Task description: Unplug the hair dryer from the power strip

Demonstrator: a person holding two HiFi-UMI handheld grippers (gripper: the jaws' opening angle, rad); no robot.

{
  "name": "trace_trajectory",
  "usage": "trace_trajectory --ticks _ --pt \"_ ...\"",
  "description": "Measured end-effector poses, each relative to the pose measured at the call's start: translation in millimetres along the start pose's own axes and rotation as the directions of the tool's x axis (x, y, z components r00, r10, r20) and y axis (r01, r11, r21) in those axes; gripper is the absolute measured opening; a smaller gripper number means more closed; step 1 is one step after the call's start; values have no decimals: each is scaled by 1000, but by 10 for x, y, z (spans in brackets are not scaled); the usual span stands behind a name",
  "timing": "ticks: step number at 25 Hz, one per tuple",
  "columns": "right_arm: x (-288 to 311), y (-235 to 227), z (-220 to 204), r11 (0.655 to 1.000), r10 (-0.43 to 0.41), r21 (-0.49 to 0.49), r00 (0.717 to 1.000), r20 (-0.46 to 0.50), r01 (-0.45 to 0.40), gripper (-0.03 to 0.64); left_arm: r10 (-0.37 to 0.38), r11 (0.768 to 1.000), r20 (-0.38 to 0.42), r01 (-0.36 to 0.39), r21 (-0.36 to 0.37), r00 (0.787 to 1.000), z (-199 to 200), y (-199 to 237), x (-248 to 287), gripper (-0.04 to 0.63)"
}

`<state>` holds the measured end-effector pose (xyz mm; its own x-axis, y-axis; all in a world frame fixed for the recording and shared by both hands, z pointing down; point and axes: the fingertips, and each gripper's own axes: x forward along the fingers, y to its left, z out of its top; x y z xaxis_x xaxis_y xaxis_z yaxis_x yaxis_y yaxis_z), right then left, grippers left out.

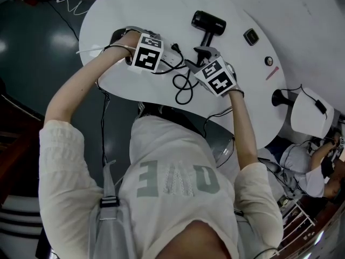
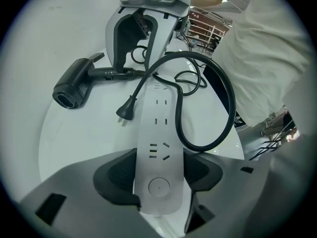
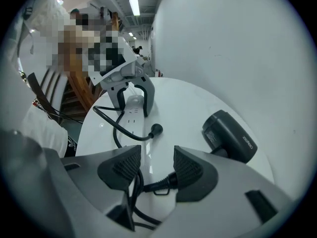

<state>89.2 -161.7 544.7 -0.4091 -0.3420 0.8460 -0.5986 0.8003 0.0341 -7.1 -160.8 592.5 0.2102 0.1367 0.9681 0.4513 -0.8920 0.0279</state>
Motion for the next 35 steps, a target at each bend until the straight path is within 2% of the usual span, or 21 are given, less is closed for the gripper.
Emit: trace_trajectory --ticks 3,7,10,12,17,21,23,25,27,29,32,35 --pt "-69 -107 -36 999 -41 3 999 -26 41 213 -6 1000 -4 6 3 1000 3 0 -6 273" --pt "-266 -201 160 997 -77 34 995 63 75 192 -12 1000 -14 12 7 1000 2 -10 -22 273" --pt "-439 -310 372 992 -124 31 983 137 121 150 -12 1000 -28 12 10 1000 3 -5 -16 273" --pt "-564 -389 531 986 -167 41 966 198 162 69 -27 1000 -25 27 -4 999 12 -8 -22 273" --pt "-834 -512 865 975 -211 142 917 339 172 64 -35 990 64 43 -131 997 156 40 -140 300" --pt "-1050 -597 1087 962 -256 193 876 410 191 64 -17 983 81 32 -179 997 177 118 -323 314" --pt "-1195 -639 1201 955 -287 205 851 439 216 64 7 979 104 15 -205 995 209 185 -489 314" --pt "-1380 -672 1298 944 -324 217 823 466 248 64 77 973 151 -42 -225 985 310 311 -718 314" --pt "-1610 -714 1425 929 -367 247 777 511 277 64 199 955 220 -138 -263 955 438 520 -1054 313" --pt "-1879 -775 1561 906 -423 294 712 560 306 61 324 917 308 -216 -336 894 585 725 -1468 313" --pt "-2243 -887 1701 854 -519 354 617 591 380 61 487 845 420 -291 -448 766 842 897 -2088 313" --pt "-2577 -901 1802 804 -588 384 518 621 453 61 646 749 462 -386 -539 608 1052 932 -2631 313"
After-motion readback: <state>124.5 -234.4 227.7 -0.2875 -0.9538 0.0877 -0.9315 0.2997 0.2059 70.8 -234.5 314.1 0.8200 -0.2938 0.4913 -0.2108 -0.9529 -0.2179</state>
